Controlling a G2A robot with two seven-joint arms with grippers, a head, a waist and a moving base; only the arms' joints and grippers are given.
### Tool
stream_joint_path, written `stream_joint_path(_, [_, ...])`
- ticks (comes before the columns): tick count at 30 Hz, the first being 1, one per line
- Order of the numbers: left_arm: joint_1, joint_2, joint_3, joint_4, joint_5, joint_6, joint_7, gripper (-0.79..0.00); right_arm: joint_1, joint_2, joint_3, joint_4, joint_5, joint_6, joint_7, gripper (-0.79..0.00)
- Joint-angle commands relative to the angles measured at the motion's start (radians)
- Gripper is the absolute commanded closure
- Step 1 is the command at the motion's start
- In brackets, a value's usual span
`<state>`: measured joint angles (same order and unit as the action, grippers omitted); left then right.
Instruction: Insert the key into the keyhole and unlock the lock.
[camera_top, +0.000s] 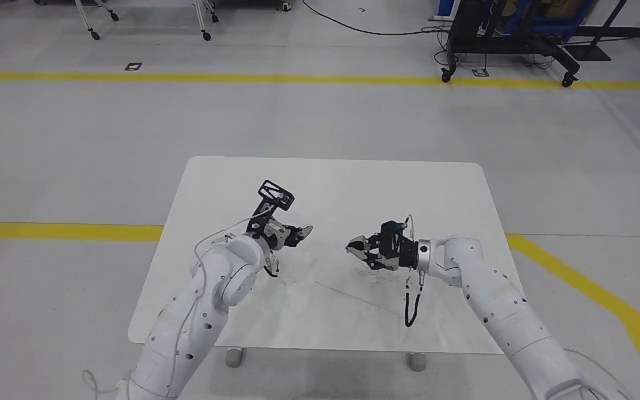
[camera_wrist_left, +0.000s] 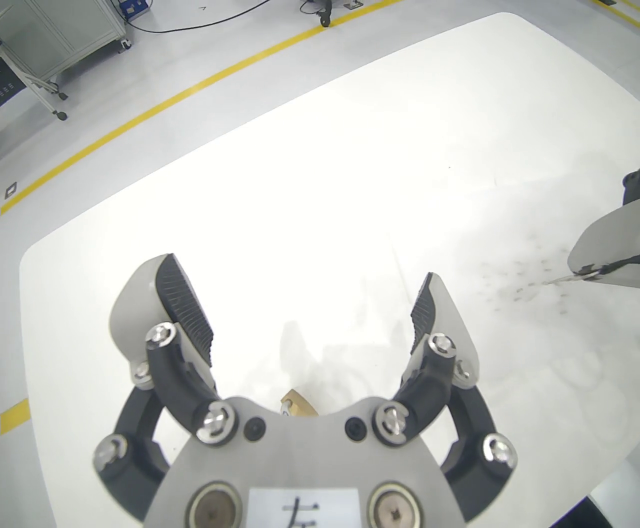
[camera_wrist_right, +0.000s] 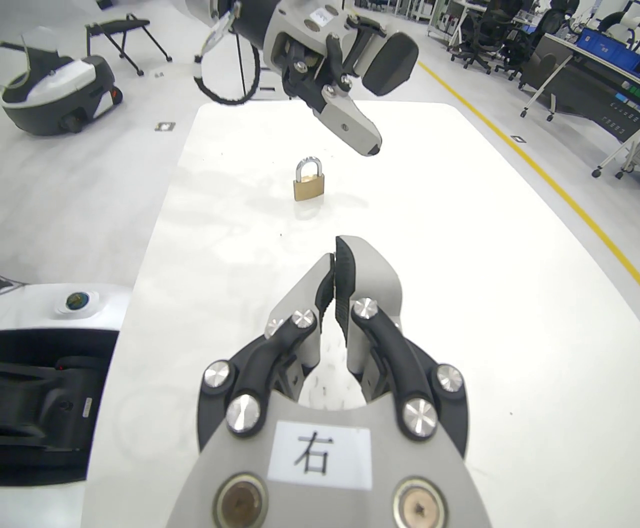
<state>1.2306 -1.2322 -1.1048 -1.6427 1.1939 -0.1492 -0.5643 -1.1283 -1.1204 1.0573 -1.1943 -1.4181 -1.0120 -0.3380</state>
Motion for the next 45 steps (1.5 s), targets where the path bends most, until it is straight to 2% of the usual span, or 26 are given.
stream_joint_path(1, [0.022, 0.006, -0.055, 0.015, -0.113, -0.083, 0.084, -0.785, -0.007, 0.004, -0.011, 0.0, 0.058, 0.0, -0.046, 0.0])
stream_joint_path(4, [0.037, 0.016, -0.129, 0.058, -0.303, -0.245, 0.124, -0.785, -0.013, 0.015, -0.026, 0.004, 0.115, 0.0, -0.102, 0.0])
stream_joint_path(7, [0.022, 0.025, -0.171, 0.111, -0.457, -0.407, 0.086, -0.785, -0.015, 0.03, -0.044, 0.006, 0.162, 0.0, -0.144, 0.0])
stream_joint_path(15, [0.022, 0.025, -0.171, 0.111, -0.457, -0.407, 0.086, -0.785, -0.016, 0.034, -0.046, 0.007, 0.172, 0.0, -0.151, 0.0])
stream_joint_path(18, [0.033, 0.025, -0.167, 0.103, -0.456, -0.4, 0.122, -0.785, -0.016, 0.034, -0.046, 0.007, 0.172, 0.0, -0.151, 0.0])
stream_joint_path(22, [0.039, 0.028, -0.183, 0.136, -0.574, -0.516, 0.162, -0.785, -0.028, 0.03, -0.043, 0.0, 0.233, 0.006, -0.144, 0.0])
stream_joint_path(25, [0.029, 0.034, -0.199, 0.181, -0.686, -0.628, 0.147, -0.785, -0.019, 0.026, -0.062, 0.012, 0.32, 0.0, -0.143, 0.0])
stream_joint_path(29, [-0.007, 0.044, -0.189, 0.261, -0.892, -0.778, 0.054, -0.785, 0.016, 0.024, -0.118, 0.03, 0.451, 0.0, -0.114, 0.0])
stream_joint_path(32, [-0.048, 0.052, -0.15, 0.327, -1.082, -0.863, -0.057, -0.785, 0.051, 0.023, -0.168, 0.049, 0.548, 0.0, -0.069, 0.0])
stream_joint_path(35, [-0.098, 0.064, -0.095, 0.356, -1.31, -0.863, -0.219, -0.785, 0.086, 0.017, -0.23, 0.071, 0.664, 0.0, -0.019, 0.0])
stream_joint_path(37, [-0.127, 0.075, -0.055, 0.373, -1.407, -0.855, -0.252, -0.776, 0.113, 0.012, -0.264, 0.091, 0.733, 0.0, 0.013, 0.0])
stream_joint_path(39, [-0.153, 0.09, -0.014, 0.382, -1.449, -0.851, -0.255, -0.616, 0.135, 0.007, -0.295, 0.101, 0.794, 0.0, 0.033, 0.0])
stream_joint_path(40, [-0.165, 0.097, 0.004, 0.386, -1.456, -0.854, -0.253, -0.616, 0.144, 0.005, -0.313, 0.098, 0.826, 0.0, 0.041, 0.0])
stream_joint_path(41, [-0.176, 0.105, 0.021, 0.392, -1.455, -0.858, -0.249, -0.486, 0.153, 0.004, -0.328, 0.097, 0.855, 0.0, 0.048, 0.0])
stream_joint_path(42, [-0.187, 0.113, 0.036, 0.4, -1.451, -0.863, -0.244, -0.425, 0.161, 0.003, -0.342, 0.096, 0.88, 0.0, 0.054, 0.0])
stream_joint_path(45, [-0.213, 0.127, 0.075, 0.414, -1.442, -0.863, -0.244, -0.336, 0.183, 0.002, -0.381, 0.09, 0.953, 0.0, 0.072, 0.0])
